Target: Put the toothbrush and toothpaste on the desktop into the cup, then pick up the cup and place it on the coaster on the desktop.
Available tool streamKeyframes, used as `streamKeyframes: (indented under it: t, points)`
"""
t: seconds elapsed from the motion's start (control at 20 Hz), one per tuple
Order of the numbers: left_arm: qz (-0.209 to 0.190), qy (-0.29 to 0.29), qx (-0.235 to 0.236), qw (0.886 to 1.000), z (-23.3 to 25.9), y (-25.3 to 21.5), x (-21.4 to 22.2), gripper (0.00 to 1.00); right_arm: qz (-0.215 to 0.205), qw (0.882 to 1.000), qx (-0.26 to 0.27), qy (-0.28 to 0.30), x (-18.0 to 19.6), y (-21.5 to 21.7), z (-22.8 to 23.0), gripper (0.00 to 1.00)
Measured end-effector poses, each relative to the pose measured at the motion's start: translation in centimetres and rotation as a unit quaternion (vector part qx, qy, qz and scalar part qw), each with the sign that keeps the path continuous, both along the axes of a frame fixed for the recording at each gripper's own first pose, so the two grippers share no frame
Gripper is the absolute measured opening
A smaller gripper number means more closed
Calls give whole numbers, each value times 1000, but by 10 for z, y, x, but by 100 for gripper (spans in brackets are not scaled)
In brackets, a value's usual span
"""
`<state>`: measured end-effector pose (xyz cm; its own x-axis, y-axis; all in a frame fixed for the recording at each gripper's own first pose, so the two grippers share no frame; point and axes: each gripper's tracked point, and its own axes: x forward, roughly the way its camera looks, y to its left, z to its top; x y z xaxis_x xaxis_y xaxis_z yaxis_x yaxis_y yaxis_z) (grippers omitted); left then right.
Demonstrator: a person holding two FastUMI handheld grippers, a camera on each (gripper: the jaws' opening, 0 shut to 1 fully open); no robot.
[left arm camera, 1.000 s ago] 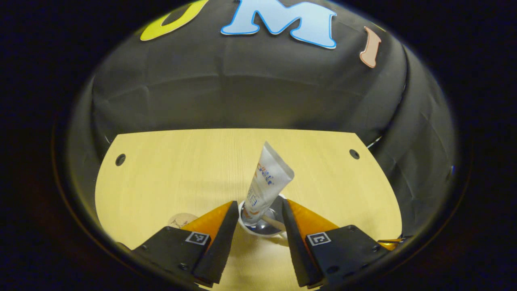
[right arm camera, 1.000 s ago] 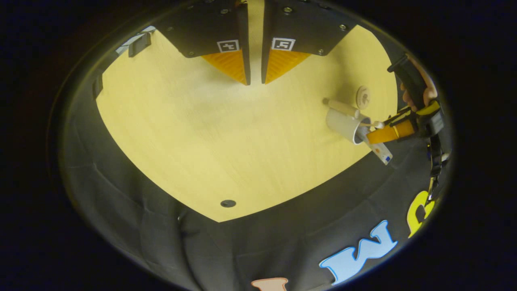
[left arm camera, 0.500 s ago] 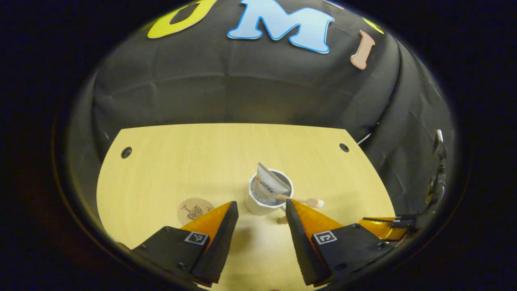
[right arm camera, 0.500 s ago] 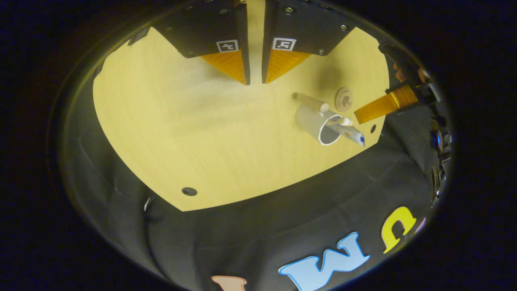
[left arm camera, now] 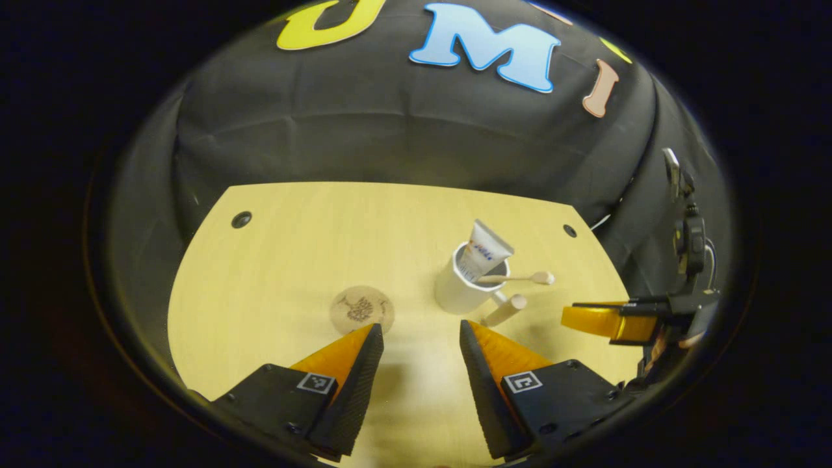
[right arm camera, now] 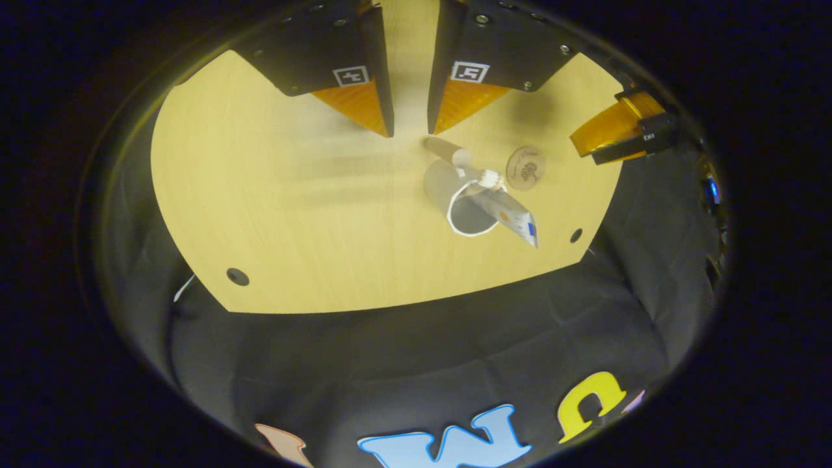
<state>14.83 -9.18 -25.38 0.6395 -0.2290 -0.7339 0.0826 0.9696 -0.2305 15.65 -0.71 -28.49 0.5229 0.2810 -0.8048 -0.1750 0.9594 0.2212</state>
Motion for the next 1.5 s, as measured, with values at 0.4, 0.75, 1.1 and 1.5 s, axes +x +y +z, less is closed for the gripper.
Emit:
streamKeyframes:
  t: [0.4, 0.75, 1.1, 1.5]
  points:
    - [56, 33, -10, 998, -16, 58, -44, 75, 76, 996, -45, 0, 14, 38, -4, 67]
    - [111, 58, -11, 992, -27, 103, -69, 79, 114, 990, -81, 18, 30, 57, -40, 67]
    - [143, 75, 4, 987, -25, 140, -90, 79, 128, 987, -91, 35, 44, 71, -70, 62]
    - [143, 91, 2, 986, -28, 144, -95, 79, 108, 990, -89, 35, 50, 65, -74, 29]
